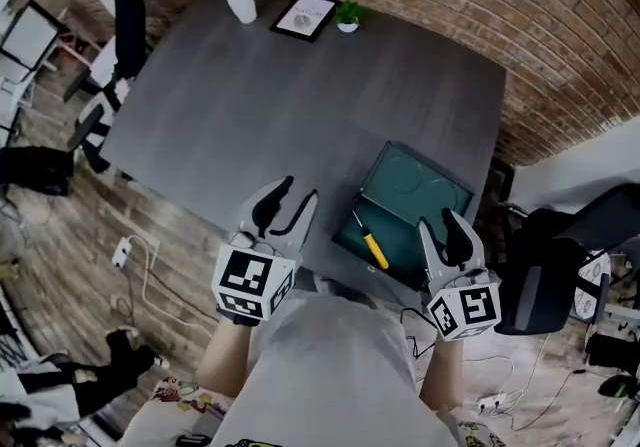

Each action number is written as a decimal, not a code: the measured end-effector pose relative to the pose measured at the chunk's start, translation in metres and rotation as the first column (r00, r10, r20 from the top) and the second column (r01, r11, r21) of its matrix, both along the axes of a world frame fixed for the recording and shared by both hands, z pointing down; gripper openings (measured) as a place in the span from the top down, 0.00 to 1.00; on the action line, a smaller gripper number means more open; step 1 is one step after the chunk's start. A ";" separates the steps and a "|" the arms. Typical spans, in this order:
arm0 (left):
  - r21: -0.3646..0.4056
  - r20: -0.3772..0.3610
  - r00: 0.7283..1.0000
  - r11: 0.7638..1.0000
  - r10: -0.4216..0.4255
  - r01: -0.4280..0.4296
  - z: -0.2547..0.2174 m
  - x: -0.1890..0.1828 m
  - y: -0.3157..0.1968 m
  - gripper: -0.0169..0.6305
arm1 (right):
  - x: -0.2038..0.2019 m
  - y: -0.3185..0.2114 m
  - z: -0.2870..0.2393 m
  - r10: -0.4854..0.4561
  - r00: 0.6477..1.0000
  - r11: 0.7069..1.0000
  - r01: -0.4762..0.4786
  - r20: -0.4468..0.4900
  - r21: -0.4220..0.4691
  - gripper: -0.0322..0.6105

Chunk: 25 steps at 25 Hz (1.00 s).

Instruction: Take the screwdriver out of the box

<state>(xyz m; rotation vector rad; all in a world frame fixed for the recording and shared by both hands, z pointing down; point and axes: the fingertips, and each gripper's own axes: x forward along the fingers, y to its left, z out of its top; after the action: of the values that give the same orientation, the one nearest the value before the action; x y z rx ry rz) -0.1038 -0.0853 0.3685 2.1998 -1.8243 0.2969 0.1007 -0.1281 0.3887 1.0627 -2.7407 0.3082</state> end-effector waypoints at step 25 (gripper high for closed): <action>-0.024 -0.072 0.904 0.905 0.422 -0.424 0.026 0.039 -0.073 0.72 | 0.001 0.004 0.018 0.280 0.951 0.956 -0.288 -0.131 -0.046 0.68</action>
<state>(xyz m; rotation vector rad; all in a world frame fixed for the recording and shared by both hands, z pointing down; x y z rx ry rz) -0.0650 -0.1586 0.3946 2.5299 -1.2769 0.3360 0.1020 -0.1242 0.4064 1.4110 -2.4505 0.3554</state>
